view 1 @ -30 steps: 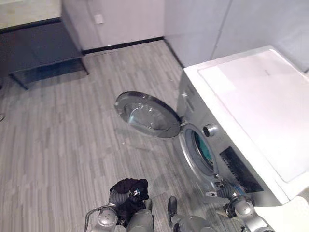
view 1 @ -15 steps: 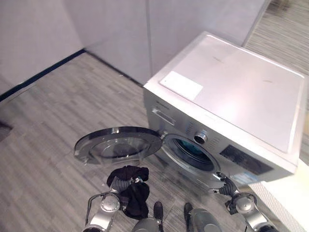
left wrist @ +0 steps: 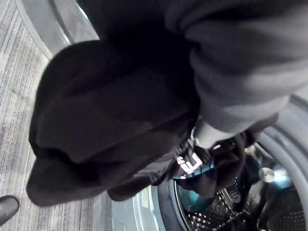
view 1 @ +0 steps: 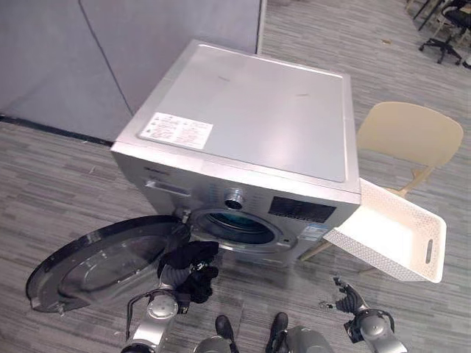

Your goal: Grab the laundry basket,head to the washer,open it,put in the laundry and shut it.

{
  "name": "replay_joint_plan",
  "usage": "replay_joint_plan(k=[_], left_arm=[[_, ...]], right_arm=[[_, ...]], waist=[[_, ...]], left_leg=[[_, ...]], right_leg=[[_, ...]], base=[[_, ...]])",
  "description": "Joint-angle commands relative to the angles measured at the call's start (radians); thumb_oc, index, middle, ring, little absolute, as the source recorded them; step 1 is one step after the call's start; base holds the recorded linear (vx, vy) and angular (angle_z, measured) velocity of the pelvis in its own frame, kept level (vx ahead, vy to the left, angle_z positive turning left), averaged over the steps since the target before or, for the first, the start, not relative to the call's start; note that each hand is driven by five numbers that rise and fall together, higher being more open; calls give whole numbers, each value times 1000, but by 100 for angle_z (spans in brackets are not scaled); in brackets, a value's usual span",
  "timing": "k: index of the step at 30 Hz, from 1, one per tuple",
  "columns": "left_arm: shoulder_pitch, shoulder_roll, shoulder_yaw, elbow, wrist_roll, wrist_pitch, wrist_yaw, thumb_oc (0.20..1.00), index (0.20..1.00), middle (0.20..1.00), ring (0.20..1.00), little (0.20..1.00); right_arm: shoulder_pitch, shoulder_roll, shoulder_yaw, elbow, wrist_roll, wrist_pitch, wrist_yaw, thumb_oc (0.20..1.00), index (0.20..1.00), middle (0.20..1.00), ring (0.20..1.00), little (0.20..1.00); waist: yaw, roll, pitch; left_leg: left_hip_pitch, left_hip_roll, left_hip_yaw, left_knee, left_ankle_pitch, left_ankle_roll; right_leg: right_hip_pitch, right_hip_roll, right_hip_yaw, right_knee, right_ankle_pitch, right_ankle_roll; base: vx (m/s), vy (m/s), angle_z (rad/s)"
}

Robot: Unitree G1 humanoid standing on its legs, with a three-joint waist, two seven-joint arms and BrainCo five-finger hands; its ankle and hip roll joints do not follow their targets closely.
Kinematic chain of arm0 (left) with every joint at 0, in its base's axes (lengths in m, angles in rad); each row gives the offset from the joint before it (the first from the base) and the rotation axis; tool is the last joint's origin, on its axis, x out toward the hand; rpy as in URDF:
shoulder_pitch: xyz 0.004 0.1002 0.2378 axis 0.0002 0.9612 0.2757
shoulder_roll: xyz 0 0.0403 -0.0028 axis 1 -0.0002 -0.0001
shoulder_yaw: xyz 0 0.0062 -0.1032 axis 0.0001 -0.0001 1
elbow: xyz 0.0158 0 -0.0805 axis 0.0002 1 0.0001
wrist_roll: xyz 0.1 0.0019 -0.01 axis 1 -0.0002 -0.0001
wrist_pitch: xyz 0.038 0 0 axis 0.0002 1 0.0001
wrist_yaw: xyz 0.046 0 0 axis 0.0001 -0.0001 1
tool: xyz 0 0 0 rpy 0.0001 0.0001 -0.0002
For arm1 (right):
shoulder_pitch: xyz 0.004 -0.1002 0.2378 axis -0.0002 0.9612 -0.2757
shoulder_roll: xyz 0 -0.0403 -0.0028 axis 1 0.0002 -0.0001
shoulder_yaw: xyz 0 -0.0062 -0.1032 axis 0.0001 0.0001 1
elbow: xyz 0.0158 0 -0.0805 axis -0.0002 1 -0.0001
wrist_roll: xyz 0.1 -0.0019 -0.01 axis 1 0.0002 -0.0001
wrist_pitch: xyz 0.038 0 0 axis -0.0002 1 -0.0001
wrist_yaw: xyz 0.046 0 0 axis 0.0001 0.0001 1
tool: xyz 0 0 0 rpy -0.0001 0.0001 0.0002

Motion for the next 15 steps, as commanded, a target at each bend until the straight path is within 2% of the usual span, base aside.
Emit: replay_joint_plan(k=[1, 2, 3, 4, 7, 9, 13, 15], left_arm=[[-26, -12, 27, -40, -27, -64, 35, 200, 200, 200, 200, 200], [-28, -15, 30, -39, -29, -64, 38, 200, 200, 200, 200, 200], [-47, -20, 32, -20, -39, -67, 53, 200, 200, 200, 200, 200], [-57, -21, 31, -15, -40, -67, 58, 200, 200, 200, 200, 200], [-71, -17, 31, -15, -46, -69, 68, 200, 200, 200, 200, 200], [-68, -12, 31, -36, -50, -72, 70, 200, 200, 200, 200, 200], [-86, 9, 20, -50, -52, -75, 71, 200, 200, 200, 200, 200], [-100, 19, 17, -56, -53, -78, 73, 200, 200, 200, 200, 200]], right_arm=[[-26, -53, -35, -12, 41, -27, -32, 1000, 1000, 1000, 1000, 1000], [-21, -59, -40, -11, 48, -28, -35, 1000, 1000, 1000, 1000, 1000], [-30, -70, -41, 2, 56, -29, -41, 1000, 1000, 1000, 1000, 1000], [-35, -73, -41, 11, 60, -29, -45, 1000, 1000, 1000, 1000, 1000], [-38, -80, -47, 11, 69, -32, -49, 1000, 1000, 1000, 1000, 1000], [-33, -84, -40, 11, 65, -37, -44, 1000, 1000, 1000, 1000, 1000], [-50, -89, -19, 3, 61, -34, -41, 1000, 1000, 1000, 1000, 1000], [-67, -90, -4, -3, 64, -32, -37, 1000, 1000, 1000, 1000, 1000]], waist=[[1, -8, 2], [0, -8, 7], [6, -7, 23], [5, -8, 27], [3, -14, 29], [0, -14, 27], [-10, -24, 39], [-10, -29, 45]], left_leg=[[-12, -8, -171, 166, -151, -15], [-29, -1, -176, 212, -152, -22], [-78, 0, -230, 295, -111, -48], [-97, 0, -253, 310, -109, -55], [-124, -2, -292, 315, -120, -57], [-116, -20, -339, 261, -145, -50], [-142, -25, -333, 266, -156, -40], [-157, -13, -305, 281, -175, -31]], right_leg=[[49, 11, 76, -149, 51, 46], [60, 16, 82, -160, 53, 38], [74, 27, 97, -173, 51, 23], [76, 27, 96, -180, 50, 21], [79, 28, 107, -188, 44, 20], [61, 40, 135, -156, 24, 20], [-20, 43, 166, -73, 14, 10], [-71, 49, 185, -26, 10, 7]], base=[[75, -80, -22], [50, -70, -25], [34, -39, -25], [15, -18, -28], [62, 18, -13], [137, 67, 2], [-3, 52, -7], [-32, 27, -41]])
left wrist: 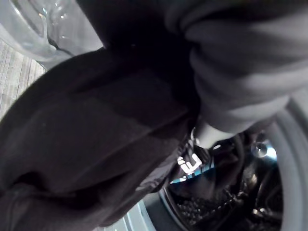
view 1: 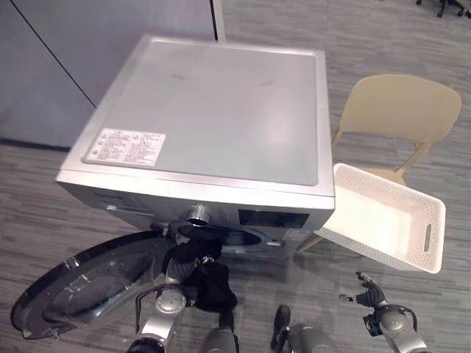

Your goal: Grab the laundry basket,head to the washer,open it,put in the laundry and shut it.

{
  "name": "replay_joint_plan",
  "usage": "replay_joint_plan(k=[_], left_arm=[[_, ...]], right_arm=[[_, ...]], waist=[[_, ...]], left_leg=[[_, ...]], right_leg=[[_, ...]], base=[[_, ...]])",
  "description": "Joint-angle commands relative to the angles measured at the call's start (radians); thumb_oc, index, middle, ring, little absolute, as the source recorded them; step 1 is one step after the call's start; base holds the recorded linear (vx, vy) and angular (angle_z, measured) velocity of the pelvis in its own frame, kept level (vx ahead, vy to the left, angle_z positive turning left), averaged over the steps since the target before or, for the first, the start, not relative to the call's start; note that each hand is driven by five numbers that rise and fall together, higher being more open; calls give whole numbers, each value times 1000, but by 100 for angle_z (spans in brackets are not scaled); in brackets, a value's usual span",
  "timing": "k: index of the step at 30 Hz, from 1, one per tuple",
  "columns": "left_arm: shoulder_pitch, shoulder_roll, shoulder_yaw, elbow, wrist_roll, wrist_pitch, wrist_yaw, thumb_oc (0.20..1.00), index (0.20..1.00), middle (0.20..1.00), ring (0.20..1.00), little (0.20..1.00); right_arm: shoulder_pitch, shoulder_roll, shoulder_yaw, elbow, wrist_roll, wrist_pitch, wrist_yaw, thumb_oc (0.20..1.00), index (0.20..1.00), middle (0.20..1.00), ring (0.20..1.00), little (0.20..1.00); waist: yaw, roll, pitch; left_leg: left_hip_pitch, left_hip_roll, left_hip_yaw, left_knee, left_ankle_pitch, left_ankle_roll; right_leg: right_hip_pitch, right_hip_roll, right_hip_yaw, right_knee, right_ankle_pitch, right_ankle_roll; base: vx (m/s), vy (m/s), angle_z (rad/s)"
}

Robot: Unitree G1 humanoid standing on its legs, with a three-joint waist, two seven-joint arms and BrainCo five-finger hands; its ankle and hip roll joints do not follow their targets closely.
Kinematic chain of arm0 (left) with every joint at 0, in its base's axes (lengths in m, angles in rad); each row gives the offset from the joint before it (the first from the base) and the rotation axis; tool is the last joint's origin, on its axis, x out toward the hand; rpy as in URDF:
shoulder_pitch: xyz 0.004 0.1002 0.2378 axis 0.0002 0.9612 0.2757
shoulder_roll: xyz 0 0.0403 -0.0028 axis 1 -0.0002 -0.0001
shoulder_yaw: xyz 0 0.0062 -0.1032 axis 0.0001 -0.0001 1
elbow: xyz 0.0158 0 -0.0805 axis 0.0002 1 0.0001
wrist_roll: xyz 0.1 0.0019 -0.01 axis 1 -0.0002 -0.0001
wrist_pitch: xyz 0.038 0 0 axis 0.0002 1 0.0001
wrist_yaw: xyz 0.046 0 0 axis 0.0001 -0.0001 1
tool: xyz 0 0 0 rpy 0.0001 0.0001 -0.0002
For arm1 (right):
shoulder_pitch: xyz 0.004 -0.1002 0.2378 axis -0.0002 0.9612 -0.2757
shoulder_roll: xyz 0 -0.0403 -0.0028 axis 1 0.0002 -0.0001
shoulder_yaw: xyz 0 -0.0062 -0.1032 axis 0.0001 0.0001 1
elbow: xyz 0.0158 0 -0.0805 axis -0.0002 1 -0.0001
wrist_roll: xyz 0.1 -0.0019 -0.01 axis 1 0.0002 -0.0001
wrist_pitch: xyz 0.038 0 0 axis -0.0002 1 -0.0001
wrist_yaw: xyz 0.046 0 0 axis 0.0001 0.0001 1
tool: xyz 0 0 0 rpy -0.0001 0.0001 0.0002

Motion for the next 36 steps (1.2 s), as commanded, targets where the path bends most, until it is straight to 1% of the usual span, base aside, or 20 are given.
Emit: replay_joint_plan(k=[1, 2, 6, 7, 10, 12, 13, 15, 16, 17, 18, 20, 22, 24, 27, 28, 33, 34, 35, 36], left_arm=[[-30, 38, 19, -67, -51, -65, 29, 200, 200, 200, 200, 200], [-42, 37, 16, -75, -62, -69, 38, 200, 200, 200, 200, 200], [-83, 35, 8, -73, -70, -77, 66, 200, 200, 200, 200, 200], [-104, 34, 6, -70, -76, -81, 84, 200, 200, 200, 200, 200], [-160, 12, 12, -89, -119, -109, 145, 200, 200, 200, 200, 200], [-250, -1, 8, -119, -156, -134, 214, 200, 200, 200, 200, 200], [-250, -1, 8, -119, -156, -134, 214, 200, 200, 200, 200, 200], [-334, 14, 8, -159, -143, -142, 269, 200, 200, 200, 200, 200], [-424, 43, -1, -168, -119, -146, 320, 200, 200, 200, 200, 200], [-427, 43, -2, -166, -119, -146, 321, 200, 200, 200, 200, 200], [-520, 82, -13, -170, -79, -135, 354, 200, 200, 200, 200, 200], [-572, 113, -25, -159, -53, -129, 375, 200, 200, 200, 200, 200], [-683, 199, -50, -143, 5, -112, 409, 200, 200, 200, 200, 200], [-893, 362, -132, -60, 90, -89, 467, 200, 200, 200, 200, 200], [-968, 402, -176, -22, 103, -88, 487, 200, 200, 200, 200, 200], [-1167, 513, -302, 72, 147, -73, 520, 200, 200, 200, 200, 200], [-1343, 596, -431, 97, 220, -47, 569, 200, 200, 200, 200, 200], [-1384, 614, -488, 134, 254, -28, 559, 294, 294, 294, 294, 294], [-1389, 613, -492, 137, 253, -29, 558, 1000, 1000, 1000, 1000, 1000], [-1424, 600, -542, 192, 249, -26, 507, 1000, 1000, 1000, 1000, 1000]], right_arm=[[-3, -8, 22, -39, 24, -23, -1, 1000, 1000, 1000, 1000, 1000], [-20, -5, 33, -45, 29, -23, 0, 1000, 1000, 1000, 1000, 1000], [-41, -1, 36, -70, 41, -27, -17, 1000, 1000, 1000, 1000, 1000], [-46, 1, 34, -73, 47, -25, -25, 1000, 1000, 1000, 1000, 1000], [-58, 9, 32, -94, 60, -38, -59, 1000, 1000, 1000, 1000, 1000], [-74, 16, 27, -117, 78, -52, -96, 1000, 1000, 1000, 1000, 1000], [-74, 16, 27, -117, 78, -52, -96, 1000, 1000, 1000, 1000, 1000], [-85, 15, 25, -162, 90, -69, -117, 1000, 1000, 1000, 1000, 1000], [-91, 8, 25, -196, 94, -88, -132, 1000, 1000, 1000, 1000, 1000], [-93, 8, 24, -196, 94, -88, -132, 1000, 1000, 1000, 1000, 1000], [-92, -1, 25, -243, 100, -107, -132, 1000, 1000, 1000, 1000, 1000], [-95, -6, 27, -259, 102, -120, -133, 1000, 1000, 1000, 1000, 1000], [-97, -18, 24, -304, 107, -143, -126, 1000, 1000, 1000, 1000, 1000], [-100, -40, 23, -360, 124, -181, -112, 1000, 1000, 1000, 1000, 1000], [-106, -47, 23, -369, 130, -190, -109, 1000, 1000, 1000, 1000, 1000], [-114, -90, 28, -390, 161, -217, -95, 1000, 1000, 1000, 1000, 1000], [-116, -135, 20, -431, 177, -245, -89, 1000, 1000, 1000, 1000, 1000], [-118, -152, 21, -437, 183, -255, -88, 1000, 1000, 1000, 1000, 1000], [-118, -151, 21, -437, 184, -255, -87, 1000, 1000, 1000, 1000, 1000], [-127, -165, 24, -429, 190, -259, -95, 1000, 1000, 1000, 1000, 1000]], waist=[[6, -36, 11], [3, -41, 23], [-6, -43, 46], [-5, -35, 60], [-13, -30, 77], [-28, -25, 85], [-28, -25, 84], [-39, -22, 96], [-54, -15, 92], [-55, -14, 89], [-71, -7, 88], [-78, 1, 77], [-93, 13, 68], [-123, 37, 50], [-128, 43, 44], [-148, 60, 43], [-157, 74, 50], [-161, 80, 53], [-160, 79, 51], [-165, 84, 59]], left_leg=[[-13, -20, 29, 118, -172, 12], [-43, -10, 53, 161, -185, 24], [-119, 2, 66, 233, -216, 40], [-153, 12, 53, 295, -251, 37], [-269, 9, 39, 391, -277, 49], [-417, 25, 22, 519, -309, 56], [-418, 25, 22, 520, -309, 56], [-525, 34, 13, 610, -326, 60], [-612, 42, 3, 672, -350, 63], [-622, 42, 1, 679, -353, 63], [-711, 50, -8, 748, -364, 67], [-764, 56, -14, 781, -374, 66], [-855, 65, -26, 841, -388, 71], [-983, 84, -45, 916, -399, 72], [-1019, 86, -50, 933, -401, 72], [-1085, 100, -54, 966, -400, 75], [-1171, 103, -62, 1007, -398, 77], [-1202, 107, -63, 1026, -397, 78], [-1205, 108, -64, 1027, -398, 78], [-1223, 111, -64, 1039, -396, 80]], right_leg=[[4, 3, 80, -67, 4, 78], [-39, 3, 93, -23, -2, 80], [-130, -7, 100, 59, -15, 81], [-160, -5, 98, 110, -44, 85], [-276, -15, 88, 204, -73, 80], [-415, -31, 75, 323, -106, 68], [-417, -31, 74, 323, -106, 68], [-510, -42, 72, 400, -132, 56], [-601, -45, 71, 474, -157, 48], [-610, -46, 70, 480, -160, 48], [-692, -53, 76, 545, -177, 40], [-745, -55, 73, 579, -191, 35], [-832, -60, 82, 638, -204, 27], [-952, -58, 94, 705, -214, 22], [-988, -55, 98, 723, -215, 21], [-1052, -50, 106, 746, -209, 25], [-1129, -42, 106, 772, -200, 31], [-1159, -38, 109, 785, -195, 35], [-1162, -38, 109, 786, -195, 35], [-1177, -35, 112, 790, -190, 38]], base=[[-31, 27, -49], [-31, 27, -28], [-71, 16, -33], [-21, -11, -12], [-92, -27, 7], [-155, -50, 16], [-149, -50, 18], [-152, -36, 9], [-125, -17, 4], [-141, -6, 5], [-94, 5, -1], [-78, 3, -5], [-73, 5, -10], [-70, 10, -7], [-32, 17, -9], [-43, 38, -12], [-23, 21, -11], [0, 0, 0], [-21, 34, -1], [0, 0, 0]])
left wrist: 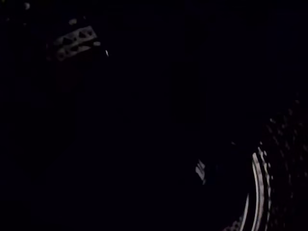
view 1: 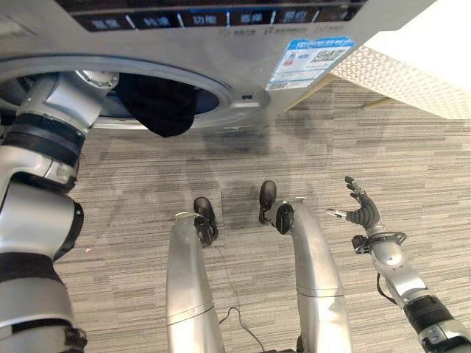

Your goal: Grab the laundry basket,head to the washer,open it,put in the laundry and shut it.

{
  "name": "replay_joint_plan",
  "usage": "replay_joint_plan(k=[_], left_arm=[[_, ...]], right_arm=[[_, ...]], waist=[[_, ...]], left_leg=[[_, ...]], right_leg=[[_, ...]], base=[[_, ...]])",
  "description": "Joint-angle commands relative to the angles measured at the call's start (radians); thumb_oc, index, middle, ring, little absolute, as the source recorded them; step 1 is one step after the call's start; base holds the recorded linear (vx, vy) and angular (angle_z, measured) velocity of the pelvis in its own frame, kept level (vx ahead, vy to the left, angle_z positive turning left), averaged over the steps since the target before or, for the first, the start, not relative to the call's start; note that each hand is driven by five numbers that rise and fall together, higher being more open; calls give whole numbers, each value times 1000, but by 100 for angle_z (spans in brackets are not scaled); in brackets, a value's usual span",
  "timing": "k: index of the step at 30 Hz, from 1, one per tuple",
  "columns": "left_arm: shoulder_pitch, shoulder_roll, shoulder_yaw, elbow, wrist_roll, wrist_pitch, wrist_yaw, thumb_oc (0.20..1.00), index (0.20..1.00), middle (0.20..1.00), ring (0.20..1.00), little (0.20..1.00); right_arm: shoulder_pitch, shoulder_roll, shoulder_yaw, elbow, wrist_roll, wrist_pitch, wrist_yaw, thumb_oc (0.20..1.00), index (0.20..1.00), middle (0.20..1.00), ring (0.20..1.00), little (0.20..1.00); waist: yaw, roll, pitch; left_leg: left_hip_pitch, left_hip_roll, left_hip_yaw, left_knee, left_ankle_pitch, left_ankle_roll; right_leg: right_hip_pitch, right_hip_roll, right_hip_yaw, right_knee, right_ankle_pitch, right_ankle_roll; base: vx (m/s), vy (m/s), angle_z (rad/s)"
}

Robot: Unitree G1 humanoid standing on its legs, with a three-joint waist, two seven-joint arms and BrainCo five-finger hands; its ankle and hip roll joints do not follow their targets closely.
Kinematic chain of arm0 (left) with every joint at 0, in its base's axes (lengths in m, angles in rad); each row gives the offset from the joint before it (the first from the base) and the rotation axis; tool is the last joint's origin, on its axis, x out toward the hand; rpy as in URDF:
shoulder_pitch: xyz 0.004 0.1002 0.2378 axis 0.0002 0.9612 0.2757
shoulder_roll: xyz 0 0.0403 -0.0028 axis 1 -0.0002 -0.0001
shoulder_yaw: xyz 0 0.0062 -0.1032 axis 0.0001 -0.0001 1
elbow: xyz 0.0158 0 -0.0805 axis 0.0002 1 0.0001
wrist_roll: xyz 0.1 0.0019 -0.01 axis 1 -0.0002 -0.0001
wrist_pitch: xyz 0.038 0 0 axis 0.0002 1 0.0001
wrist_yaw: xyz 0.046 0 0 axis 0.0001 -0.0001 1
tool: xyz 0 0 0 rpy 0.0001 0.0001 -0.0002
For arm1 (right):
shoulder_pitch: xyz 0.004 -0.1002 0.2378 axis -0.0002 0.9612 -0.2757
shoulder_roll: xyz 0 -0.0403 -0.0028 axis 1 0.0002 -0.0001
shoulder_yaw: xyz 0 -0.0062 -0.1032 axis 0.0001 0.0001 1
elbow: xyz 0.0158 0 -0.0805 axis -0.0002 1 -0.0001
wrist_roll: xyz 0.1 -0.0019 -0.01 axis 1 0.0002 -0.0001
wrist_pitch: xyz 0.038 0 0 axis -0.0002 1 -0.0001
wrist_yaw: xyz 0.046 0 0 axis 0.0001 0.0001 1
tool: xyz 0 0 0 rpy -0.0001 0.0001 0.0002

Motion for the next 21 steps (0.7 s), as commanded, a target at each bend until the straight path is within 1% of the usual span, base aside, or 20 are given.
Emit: replay_joint_plan(k=[1, 3, 4, 5, 6, 7, 8, 11, 13, 15, 16, 17, 18, 19, 20, 21], left_arm=[[-61, 0, 20, 47, 61, -12, -15, 1000, 1000, 1000, 1000, 1000], [-89, -10, -40, 122, 73, -14, -81, 1000, 1000, 1000, 1000, 1000], [-87, -44, -61, 230, 60, -10, -173, 1000, 1000, 1000, 1000, 1000], [-92, -47, -63, 235, 58, -12, -174, 1000, 1000, 1000, 1000, 1000], [-84, -48, -58, 252, 49, -16, -208, 1000, 1000, 1000, 1000, 1000], [-64, -72, -54, 308, 17, -14, -313, 1000, 1000, 1000, 1000, 1000], [-71, -93, -68, 347, 21, -5, -414, 1000, 1000, 1000, 1000, 1000], [-74, -110, -57, 332, 4, -15, -427, 1000, 1000, 1000, 1000, 1000], [-61, -116, -37, 298, -16, -29, -413, 1000, 1000, 1000, 1000, 1000], [22, -122, 30, 194, -53, -47, -375, 1000, 1000, 1000, 1000, 1000], [29, -120, 35, 188, -53, -45, -374, 1000, 1000, 1000, 1000, 1000], [108, -127, 98, 121, -76, -56, -355, 1000, 1000, 1000, 1000, 1000], [184, -153, 151, 78, -107, -68, -348, 1000, 1000, 1000, 1000, 1000], [420, -209, 284, -41, -144, -78, -361, 1000, 1000, 1000, 1000, 1000], [430, -208, 291, -49, -142, -76, -361, 1000, 1000, 1000, 1000, 1000], [598, -290, 366, -95, -167, -87, -380, 1000, 1000, 1000, 1000, 1000]], right_arm=[[68, -54, 23, -41, 35, -49, -8, 1000, 1000, 1000, 1000, 1000], [60, -65, 26, -32, 44, -49, 0, 1000, 1000, 1000, 1000, 1000], [47, -81, 21, -53, 43, -43, 8, 1000, 1000, 1000, 1000, 1000], [49, -82, 18, -57, 44, -41, 9, 1000, 1000, 1000, 1000, 1000], [58, -87, 3, -89, 46, -38, 19, 1000, 1000, 1000, 1000, 1000], [84, -98, -15, -116, 51, -18, 43, 1000, 1000, 1000, 1000, 1000], [90, -111, -20, -115, 58, 0, 73, 1000, 1000, 1000, 1000, 1000], [83, -112, -9, -96, 62, 0, 81, 1000, 1000, 1000, 1000, 1000], [73, -108, 7, -68, 67, -2, 83, 1000, 1000, 1000, 1000, 1000], [65, -93, 27, -45, 66, 3, 80, 1000, 1000, 1000, 1000, 1000], [66, -95, 29, -45, 66, 3, 79, 1000, 1000, 1000, 1000, 1000], [69, -78, 38, -34, 55, 8, 73, 1000, 1000, 1000, 1000, 1000], [72, -60, 40, -20, 44, 15, 66, 1000, 1000, 1000, 1000, 1000], [79, -32, 52, 28, -22, 46, 39, 1000, 1000, 1000, 1000, 1000], [81, -34, 56, 28, -23, 46, 38, 1000, 1000, 1000, 1000, 1000], [82, -2, 56, 83, -57, 65, 22, 1000, 1000, 1000, 1000, 1000]], waist=[[-52, 96, -94], [-55, 98, -89], [-57, 96, -91], [-55, 97, -92], [-57, 95, -92], [-57, 99, -102], [-57, 98, -114], [-55, 98, -118], [-49, 97, -121], [-35, 95, -122], [-37, 97, -121], [-28, 95, -120], [-17, 91, -118], [3, 87, -115], [0, 88, -114], [16, 80, -116]], left_leg=[[15, 9, -67, 18, -73, 53], [-4, 12, -68, 32, -67, 52], [-15, 12, -65, 46, -67, 54], [-17, 12, -65, 47, -67, 54], [-22, 11, -67, 52, -67, 53], [-34, 10, -69, 63, -67, 53], [-32, 5, -74, 62, -64, 48], [-28, 0, -76, 54, -59, 46], [-22, -2, -78, 41, -51, 40], [13, -6, -77, -3, -37, 34], [17, -6, -76, -6, -36, 34], [51, -8, -74, -41, -28, 30], [83, -9, -69, -74, -21, 26], [189, -21, -55, -174, 0, 20], [198, -21, -54, -180, 2, 21], [304, -37, -40, -272, 21, 16]], right_leg=[[71, 7, -2, -145, -1, 90], [52, 5, -4, -132, 4, 92], [42, 8, -4, -123, 3, 89], [40, 8, -4, -122, 3, 89], [37, 9, -6, -118, 3, 89], [28, 10, -9, -111, 3, 87], [28, 12, -10, -110, 3, 86], [33, 10, -12, -115, 7, 85], [42, 7, -14, -124, 15, 86], [80, 2, -18, -155, 25, 89], [84, 2, -18, -157, 27, 90], [115, -2, -21, -184, 32, 91], [142, -6, -23, -208, 37, 94], [241, -13, -24, -290, 56, 101], [249, -13, -24, -295, 58, 102], [340, -23, -25, -364, 75, 113]], base=[[-18, 14, -5], [0, 1, -3], [0, 0, 0], [0, -4, -3], [-1, -11, -7], [-12, -33, -4], [-23, -35, 0], [-19, -10, 2], [-39, -23, 5], [-55, -28, 6], [-53, -15, 7], [-51, -17, 12], [-132, 2, 15], [-112, 12, 18], [-129, 41, 20], [-65, 34, 24]])
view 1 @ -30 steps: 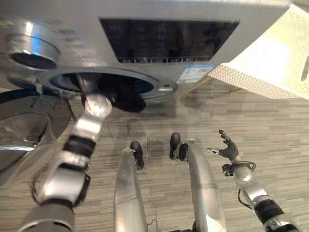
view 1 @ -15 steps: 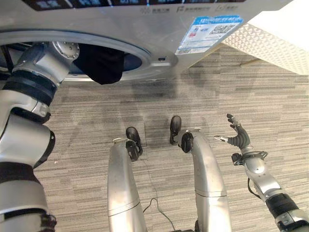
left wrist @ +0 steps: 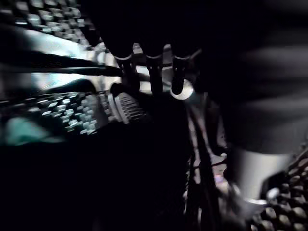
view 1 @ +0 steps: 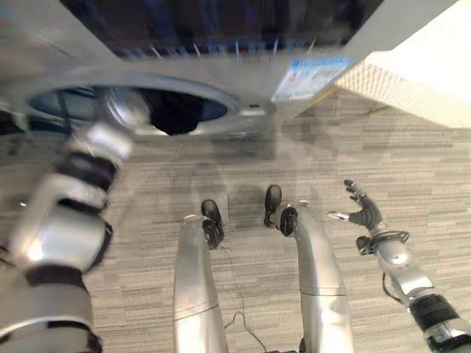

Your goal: Grab the laundry basket,head to the washer,open it,put in the laundry and shut it.

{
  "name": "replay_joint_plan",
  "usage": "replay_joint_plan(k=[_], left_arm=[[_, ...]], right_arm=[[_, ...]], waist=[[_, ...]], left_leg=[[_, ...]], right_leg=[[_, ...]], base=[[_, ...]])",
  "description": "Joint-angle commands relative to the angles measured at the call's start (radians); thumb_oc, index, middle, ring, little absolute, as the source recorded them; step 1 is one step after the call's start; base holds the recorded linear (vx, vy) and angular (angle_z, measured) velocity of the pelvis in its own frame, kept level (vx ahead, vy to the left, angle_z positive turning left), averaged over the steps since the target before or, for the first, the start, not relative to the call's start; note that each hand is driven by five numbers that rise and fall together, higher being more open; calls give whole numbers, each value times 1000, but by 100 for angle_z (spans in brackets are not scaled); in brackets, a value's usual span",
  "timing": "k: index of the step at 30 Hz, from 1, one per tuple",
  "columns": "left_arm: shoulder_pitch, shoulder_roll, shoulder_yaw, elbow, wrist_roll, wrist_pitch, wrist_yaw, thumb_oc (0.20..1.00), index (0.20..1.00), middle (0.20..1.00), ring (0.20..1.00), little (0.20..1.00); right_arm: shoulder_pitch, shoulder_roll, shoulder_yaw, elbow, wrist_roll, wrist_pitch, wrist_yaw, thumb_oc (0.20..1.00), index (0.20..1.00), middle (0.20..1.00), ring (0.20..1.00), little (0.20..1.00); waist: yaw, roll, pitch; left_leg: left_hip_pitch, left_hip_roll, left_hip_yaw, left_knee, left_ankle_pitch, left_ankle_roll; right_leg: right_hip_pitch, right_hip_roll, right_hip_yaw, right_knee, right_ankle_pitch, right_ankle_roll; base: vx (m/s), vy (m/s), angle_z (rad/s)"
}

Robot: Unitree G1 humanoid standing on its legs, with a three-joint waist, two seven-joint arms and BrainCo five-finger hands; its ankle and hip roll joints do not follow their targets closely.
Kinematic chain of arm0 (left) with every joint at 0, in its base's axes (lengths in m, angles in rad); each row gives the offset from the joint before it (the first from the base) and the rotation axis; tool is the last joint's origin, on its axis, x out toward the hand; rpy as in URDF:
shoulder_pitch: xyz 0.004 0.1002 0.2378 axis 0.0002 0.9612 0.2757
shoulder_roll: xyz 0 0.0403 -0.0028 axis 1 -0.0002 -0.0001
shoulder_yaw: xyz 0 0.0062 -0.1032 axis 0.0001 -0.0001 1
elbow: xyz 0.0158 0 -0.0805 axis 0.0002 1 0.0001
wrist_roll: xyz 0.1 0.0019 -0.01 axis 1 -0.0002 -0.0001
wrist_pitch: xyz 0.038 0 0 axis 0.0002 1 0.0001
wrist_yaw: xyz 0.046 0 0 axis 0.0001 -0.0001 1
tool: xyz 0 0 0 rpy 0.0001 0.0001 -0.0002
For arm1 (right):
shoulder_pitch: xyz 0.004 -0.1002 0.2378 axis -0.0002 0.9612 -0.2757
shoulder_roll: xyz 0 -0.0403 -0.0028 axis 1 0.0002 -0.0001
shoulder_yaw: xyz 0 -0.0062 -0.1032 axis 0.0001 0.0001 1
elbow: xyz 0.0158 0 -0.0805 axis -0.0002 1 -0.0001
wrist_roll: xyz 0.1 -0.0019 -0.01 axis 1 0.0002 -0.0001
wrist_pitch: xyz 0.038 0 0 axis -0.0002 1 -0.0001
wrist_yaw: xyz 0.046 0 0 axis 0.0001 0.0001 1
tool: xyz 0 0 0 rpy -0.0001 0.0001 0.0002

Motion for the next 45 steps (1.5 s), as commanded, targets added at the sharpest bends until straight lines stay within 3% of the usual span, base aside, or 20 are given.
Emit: replay_joint_plan(k=[1, 2, 4, 8, 10, 14, 15, 19, 21, 24, 27, 28, 29, 32, 33, 35, 36, 39, 40, 45], left_arm=[[127, -84, 47, 5, -97, -44, -8, 1000, 1000, 1000, 1000, 1000], [135, -84, 52, -1, -96, -42, -8, 1000, 1000, 1000, 1000, 1000], [395, -215, 120, -77, -142, -51, -52, 1000, 1000, 1000, 1000, 1000], [595, -288, 157, -96, -164, -47, -95, 1000, 1000, 1000, 1000, 1000], [780, -325, 192, -75, -143, -36, -136, 1000, 1000, 1000, 1000, 1000], [907, -343, 241, -24, -122, -26, -165, 1000, 1000, 1000, 1000, 1000], [965, -352, 256, 11, -98, -18, -188, 1000, 1000, 1000, 1000, 1000], [944, -347, 245, 77, -68, -20, -182, 1000, 1000, 1000, 1000, 1000], [915, -334, 233, 90, -53, -13, -178, 1000, 1000, 1000, 1000, 1000], [908, -331, 226, 81, -48, -13, -180, 1000, 1000, 1000, 1000, 1000], [929, -326, 230, 50, -44, -17, -175, 1000, 1000, 1000, 1000, 1000], [930, -326, 230, 50, -44, -17, -175, 1000, 1000, 1000, 1000, 1000], [932, -320, 230, 23, -44, -17, -178, 1000, 1000, 1000, 1000, 1000], [936, -318, 237, 3, -50, -18, -183, 1000, 1000, 1000, 1000, 1000], [917, -315, 236, 1, -46, -19, -185, 1000, 1000, 1000, 1000, 1000], [908, -311, 235, -2, -40, -20, -184, 1000, 1000, 1000, 1000, 1000], [883, -290, 233, -5, -17, -25, -176, 1000, 1000, 1000, 1000, 1000], [868, -269, 226, -33, 11, -27, -159, 1000, 1000, 1000, 1000, 1000], [845, -245, 217, -45, 51, -21, -141, 1000, 1000, 1000, 1000, 1000], [770, -142, 207, -84, 203, 4, -93, 1000, 1000, 1000, 1000, 1000]], right_arm=[[72, -22, 10, 31, -86, 34, -57, 1000, 1000, 1000, 1000, 1000], [74, -24, 13, 32, -86, 34, -58, 1000, 1000, 1000, 1000, 1000], [78, 17, 7, 113, -125, 71, -62, 1000, 1000, 1000, 1000, 1000], [87, 35, -3, 184, -163, 100, -63, 1000, 1000, 1000, 1000, 1000], [123, 54, -30, 276, -189, 111, -54, 1000, 1000, 1000, 1000, 1000], [163, 70, -67, 364, -199, 117, -37, 1000, 1000, 1000, 1000, 1000], [192, 65, -86, 388, -216, 115, -19, 1000, 1000, 1000, 1000, 1000], [179, 70, -85, 439, -214, 118, -19, 1000, 1000, 1000, 1000, 1000], [179, 80, -87, 456, -196, 122, -16, 1000, 1000, 1000, 1000, 1000], [197, 105, -76, 482, -186, 109, -12, 1000, 1000, 1000, 1000, 1000], [200, 123, -69, 493, -172, 108, -10, 1000, 1000, 1000, 1000, 1000], [200, 123, -69, 493, -172, 108, -10, 1000, 1000, 1000, 1000, 1000], [191, 122, -73, 489, -153, 109, -16, 1000, 1000, 1000, 1000, 1000], [192, 113, -74, 491, -150, 107, -19, 1000, 1000, 1000, 1000, 1000], [182, 102, -74, 494, -151, 109, -23, 1000, 1000, 1000, 1000, 1000], [179, 98, -76, 497, -152, 110, -24, 1000, 1000, 1000, 1000, 1000], [175, 95, -75, 491, -154, 108, -22, 1000, 1000, 1000, 1000, 1000], [182, 90, -72, 497, -161, 105, -15, 1000, 1000, 1000, 1000, 1000], [189, 85, -78, 505, -167, 101, -13, 1000, 1000, 1000, 1000, 1000], [198, 71, -84, 511, -184, 101, -5, 1000, 1000, 1000, 1000, 1000]], waist=[[0, 38, -92], [-3, 38, -89], [23, 26, -82], [44, 16, -60], [67, 4, -60], [85, 3, -101], [94, 9, -145], [87, 18, -143], [80, 32, -137], [101, 41, -175], [147, 13, -201], [147, 13, -201], [160, 11, -202], [168, 24, -194], [170, 30, -175], [164, 25, -172], [150, 9, -171], [137, 18, -187], [126, 30, -206], [105, 34, -240]], left_leg=[[142, -10, -22, -136, -4, 46], [154, -11, -20, -144, -1, 46], [349, -42, 0, -309, 31, 47], [564, -81, 14, -487, 72, 49], [778, -116, 27, -682, 148, 54], [981, -133, 45, -866, 192, 47], [1082, -145, 63, -950, 204, 54], [1108, -149, 57, -992, 244, 60], [1086, -137, 45, -989, 278, 64], [1071, -121, 31, -1013, 324, 59], [1011, -128, 36, -1028, 385, 33], [1011, -128, 35, -1028, 385, 33], [940, -128, 27, -1016, 440, 7], [891, -126, 11, -1011, 473, -20], [868, -137, -23, -980, 457, -33], [867, -148, -35, -950, 431, -24], [897, -165, -61, -891, 366, -14], [937, -166, -105, -914, 348, -7], [983, -161, -114, -988, 349, 1], [1045, -166, -119, -1058, 351, 17]], right_leg=[[165, -3, 7, -259, 79, 117], [176, -4, 7, -266, 82, 118], [348, -7, 8, -406, 118, 132], [550, -7, 3, -558, 161, 147], [770, -5, -7, -749, 232, 159], [973, 0, -13, -921, 282, 197], [1048, -1, -17, -975, 301, 219], [1024, 3, 19, -919, 321, 245], [1019, 53, 76, -814, 255, 239], [1119, 110, 79, -653, 142, 207], [1232, 134, 81, -840, 84, 170], [1232, 134, 81, -840, 84, 170], [1245, 161, 119, -940, 83, 146], [1241, 175, 118, -998, 106, 135], [1224, 169, 111, -1009, 129, 130], [1222, 153, 96, -1019, 141, 134], [1214, 120, 82, -1022, 167, 142], [1199, 116, 74, -1020, 173, 151], [1195, 120, 67, -1005, 163, 151], [1191, 113, 74, -974, 151, 165]], base=[[-65, 34, 25], [-41, 18, 29], [6, 53, 29], [60, 69, 9], [113, 112, 0], [122, 126, -11], [129, 187, -24], [-74, 100, -28], [-243, 46, 0], [-220, -23, 39], [-190, -121, 45], [-282, -126, -12], [-184, -76, -21], [-283, -62, 25], [-349, 23, 38], [-217, 60, 41], [-104, 62, 35], [-23, 116, 7], [103, 176, 19], [102, 137, 5]])
